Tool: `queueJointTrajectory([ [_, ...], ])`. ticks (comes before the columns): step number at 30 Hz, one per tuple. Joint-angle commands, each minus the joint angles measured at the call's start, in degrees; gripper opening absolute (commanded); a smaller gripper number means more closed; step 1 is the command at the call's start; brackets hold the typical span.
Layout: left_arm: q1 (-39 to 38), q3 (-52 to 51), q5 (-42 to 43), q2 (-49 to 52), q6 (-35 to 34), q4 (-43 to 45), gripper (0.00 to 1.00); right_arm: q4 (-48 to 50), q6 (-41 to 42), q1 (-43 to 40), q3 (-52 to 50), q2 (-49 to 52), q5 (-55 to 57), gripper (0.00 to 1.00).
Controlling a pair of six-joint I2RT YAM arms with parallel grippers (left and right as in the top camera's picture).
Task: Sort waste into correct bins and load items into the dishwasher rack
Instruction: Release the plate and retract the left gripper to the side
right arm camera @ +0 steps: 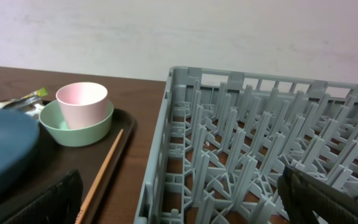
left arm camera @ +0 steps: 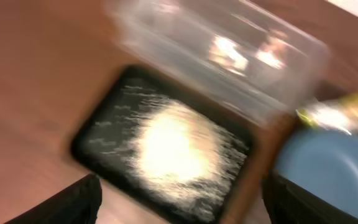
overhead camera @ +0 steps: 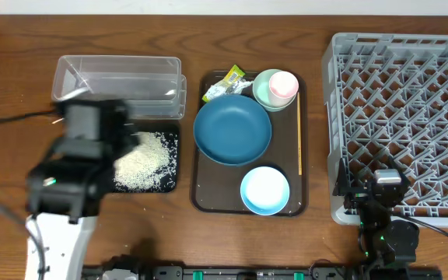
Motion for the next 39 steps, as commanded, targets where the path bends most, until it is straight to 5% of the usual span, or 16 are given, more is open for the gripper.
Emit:
queueJointTrajectory([
  [1,8.74,0.07,-0.52,-1.29,0.04,-3.19,0.87,-0.17,-0.50,-0.28,-0.20,-0.31,-0.44,0.99],
  [7,15.89,0.07,-0.55,-1.25,0.07,-8.07,0.88,-0.17,-0.52,-0.28,-0.20,-0.31,-0.44,0.99],
  [28,16.11,0.07,-0.57,-1.20,0.07,-8.41,0.89,-0.15,-0.46,-0.28,-0.20,-0.31,-0.52,0.99],
  [35,16.09,0.07,-0.57,-1.20,0.07,-8.41,0.89,0.31,3.23,-0.28,-0.20,-0.31,-5.49,0.99],
  [39,16.09,0.07,-0.57,-1.20,0.07,-8.39,0.89,3.06,18.23,-0.22,-0.20,-0.31,-20.48,0.99],
])
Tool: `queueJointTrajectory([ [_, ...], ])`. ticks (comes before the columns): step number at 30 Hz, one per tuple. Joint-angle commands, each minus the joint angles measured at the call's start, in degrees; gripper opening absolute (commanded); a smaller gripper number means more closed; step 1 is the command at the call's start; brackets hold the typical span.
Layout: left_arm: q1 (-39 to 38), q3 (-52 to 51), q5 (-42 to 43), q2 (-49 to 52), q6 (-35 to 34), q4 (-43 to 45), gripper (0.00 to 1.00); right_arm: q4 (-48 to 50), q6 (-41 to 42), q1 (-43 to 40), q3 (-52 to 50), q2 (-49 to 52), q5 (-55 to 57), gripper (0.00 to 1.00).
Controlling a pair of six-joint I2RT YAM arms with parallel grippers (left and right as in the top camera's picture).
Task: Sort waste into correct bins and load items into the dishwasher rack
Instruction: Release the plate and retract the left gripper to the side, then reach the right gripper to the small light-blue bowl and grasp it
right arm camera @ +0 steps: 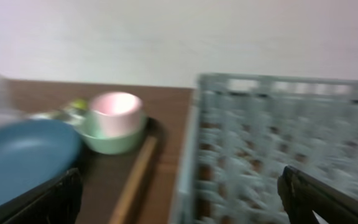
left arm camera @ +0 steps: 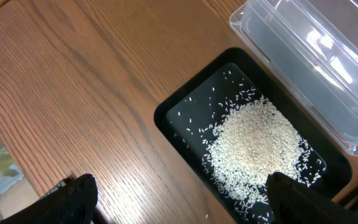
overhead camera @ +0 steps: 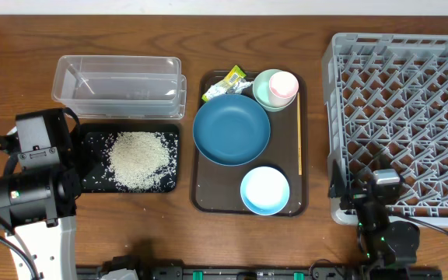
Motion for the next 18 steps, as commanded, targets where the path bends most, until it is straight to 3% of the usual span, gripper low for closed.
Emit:
queueJointTrajectory([
  [1,0.31,0.07,-0.33,0.02,0.11,-0.31,0.89,1.79,18.78,-0.22,-0.17,-0.31,-20.24,0.99],
  [4,0.28,0.07,-0.33,0.02,0.11,-0.31,0.89,3.69,40.26,-0.22,-0.17,-0.31,-39.69,0.99],
  [7,0.31,0.07,-0.33,0.02,0.11,-0.28,0.89,4.09,56.13,-0.22,-0.17,-0.31,-43.63,0.99],
  [9,0.28,0.07,-0.33,0.02,0.11,-0.28,0.89,3.74,62.55,-0.22,-0.17,-0.33,-43.21,0.99],
  [11,0.28,0.07,-0.33,0.02,0.11,-0.31,0.90,5.51,67.10,-0.22,-0.17,-0.31,-42.51,0.99],
  [18,0.28,0.07,-0.33,0.02,0.11,-0.28,0.89,18.29,71.65,-0.24,0.87,-0.31,-43.82,0.99],
])
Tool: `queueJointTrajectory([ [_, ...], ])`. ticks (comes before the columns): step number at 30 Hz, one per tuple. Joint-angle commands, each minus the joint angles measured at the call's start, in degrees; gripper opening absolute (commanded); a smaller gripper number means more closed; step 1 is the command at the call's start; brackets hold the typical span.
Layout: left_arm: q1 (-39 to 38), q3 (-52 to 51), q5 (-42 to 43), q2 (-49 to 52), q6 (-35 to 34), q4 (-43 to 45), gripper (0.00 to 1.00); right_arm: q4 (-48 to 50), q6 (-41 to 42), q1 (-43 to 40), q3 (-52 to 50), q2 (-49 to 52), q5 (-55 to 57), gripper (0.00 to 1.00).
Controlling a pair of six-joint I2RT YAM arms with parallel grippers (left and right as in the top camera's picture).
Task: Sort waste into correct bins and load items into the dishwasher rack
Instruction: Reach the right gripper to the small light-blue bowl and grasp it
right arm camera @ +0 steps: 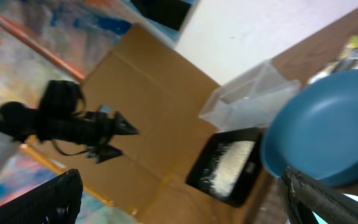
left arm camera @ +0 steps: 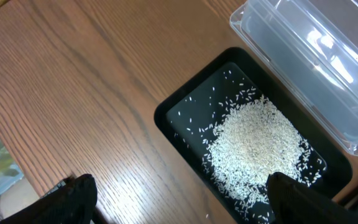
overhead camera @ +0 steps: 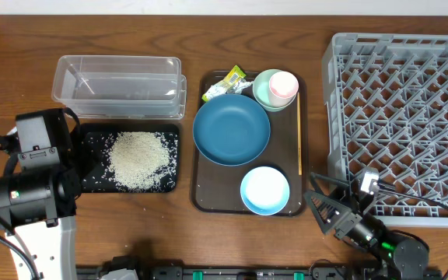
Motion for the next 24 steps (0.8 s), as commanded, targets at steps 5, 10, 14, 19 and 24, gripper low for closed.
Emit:
queueJointTrajectory([
  [5,0.28,0.07,-0.35,0.02,0.11,-0.24,0.90,-0.42,3.43,-0.28,6.05,1.73,1.70,0.99],
  [10,0.28,0.07,-0.35,0.02,0.11,-0.22,0.90,-15.06,-12.85,-0.28,17.97,12.13,1.73,0.99],
  [14,0.31,0.07,-0.35,0.02,0.11,-0.22,0.90,-29.90,-28.00,0.07,30.73,23.89,1.11,0.99],
  [19,0.28,0.07,-0.35,0.02,0.11,-0.24,0.90,-55.21,-49.22,4.46,49.09,39.36,8.50,0.99],
  [24,0.28,0.07,-0.35,0.02,0.11,-0.24,0.90,-71.21,-56.85,17.92,61.09,51.69,24.96,0.99],
])
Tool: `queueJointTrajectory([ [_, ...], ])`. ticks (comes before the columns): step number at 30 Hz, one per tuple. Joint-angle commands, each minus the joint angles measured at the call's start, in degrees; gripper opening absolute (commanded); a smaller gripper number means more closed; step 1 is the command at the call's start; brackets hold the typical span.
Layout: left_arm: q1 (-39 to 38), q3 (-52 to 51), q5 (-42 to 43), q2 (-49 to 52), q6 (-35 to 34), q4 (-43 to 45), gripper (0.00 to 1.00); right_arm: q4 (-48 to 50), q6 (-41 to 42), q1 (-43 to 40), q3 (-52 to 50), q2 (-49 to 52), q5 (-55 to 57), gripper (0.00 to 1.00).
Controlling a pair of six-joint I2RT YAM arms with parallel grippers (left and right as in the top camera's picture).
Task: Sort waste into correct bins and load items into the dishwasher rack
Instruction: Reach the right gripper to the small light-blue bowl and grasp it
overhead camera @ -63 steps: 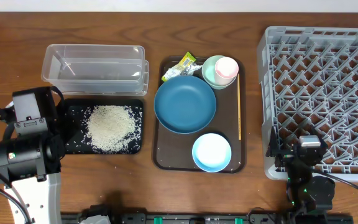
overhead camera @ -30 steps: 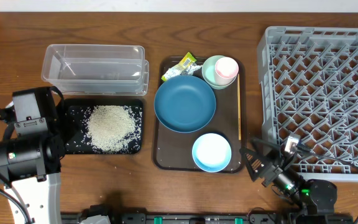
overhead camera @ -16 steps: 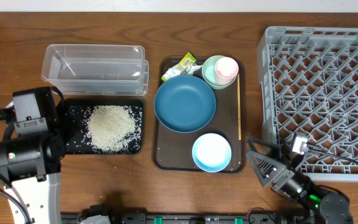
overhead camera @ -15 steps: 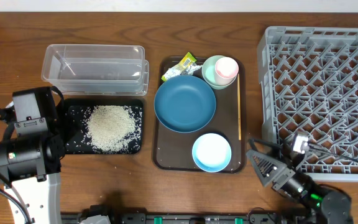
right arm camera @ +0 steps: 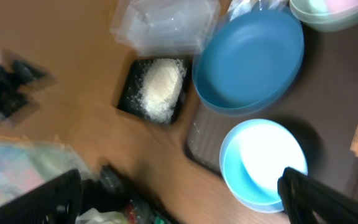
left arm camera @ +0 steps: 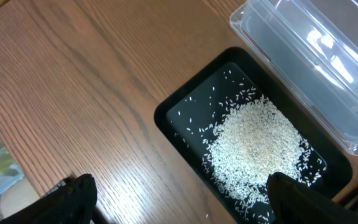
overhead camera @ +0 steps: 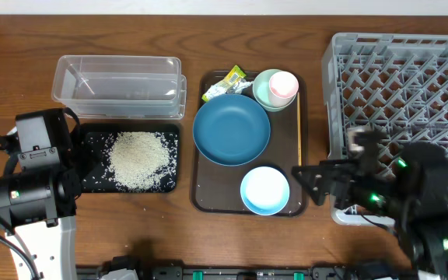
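Note:
A brown tray holds a blue plate, a light-blue bowl, a green bowl with a pink cup in it, a green wrapper and a chopstick. The grey dishwasher rack stands at the right. My right gripper is open and empty at the tray's right edge, beside the light-blue bowl. My left gripper is open and empty, high over the table left of the black tray of rice.
A clear plastic bin sits behind the black rice tray. The right arm's body overlaps the rack's front-left corner. The right wrist view is blurred and shows clutter past the table's front edge.
My right arm was low at the table's front edge, pointing left. Now it is up by the rack's front-left corner, its camera looking down on the tray. The left arm has not moved.
At first my left arm hung over the rice tray with its view blurred, and the right arm sat in front of the rack. Then the left arm stood left of the rice tray and stayed. The right arm tilted left, then reached the tray's right edge.

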Motion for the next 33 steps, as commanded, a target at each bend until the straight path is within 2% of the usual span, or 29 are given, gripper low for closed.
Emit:
queueJointTrajectory([
  [1,0.28,0.09,-0.37,0.00,0.11,-0.20,0.90,-4.46,-10.34,10.01,6.05,6.78,15.08,0.99],
  [7,0.31,0.09,-0.37,0.00,0.11,-0.22,0.90,-4.00,-5.11,30.08,7.52,18.97,27.85,0.99],
  [13,0.28,0.09,-0.37,0.00,0.11,-0.20,0.90,2.40,-5.11,39.63,7.52,32.04,30.01,0.99],
  [20,0.31,0.09,-0.37,0.00,0.11,-0.20,0.90,5.99,-4.85,42.38,7.52,43.58,29.24,0.99],
  [24,0.28,0.09,-0.37,0.00,0.11,-0.20,0.90,4.79,1.92,42.29,7.52,47.82,34.45,0.99],
  [28,0.28,0.09,-0.37,0.00,0.11,-0.20,0.90,4.28,7.08,42.29,7.48,49.51,38.42,0.80],
  [33,0.28,0.09,-0.37,0.00,0.11,-0.20,0.90,5.77,11.67,42.77,7.37,50.34,40.68,0.71],
])
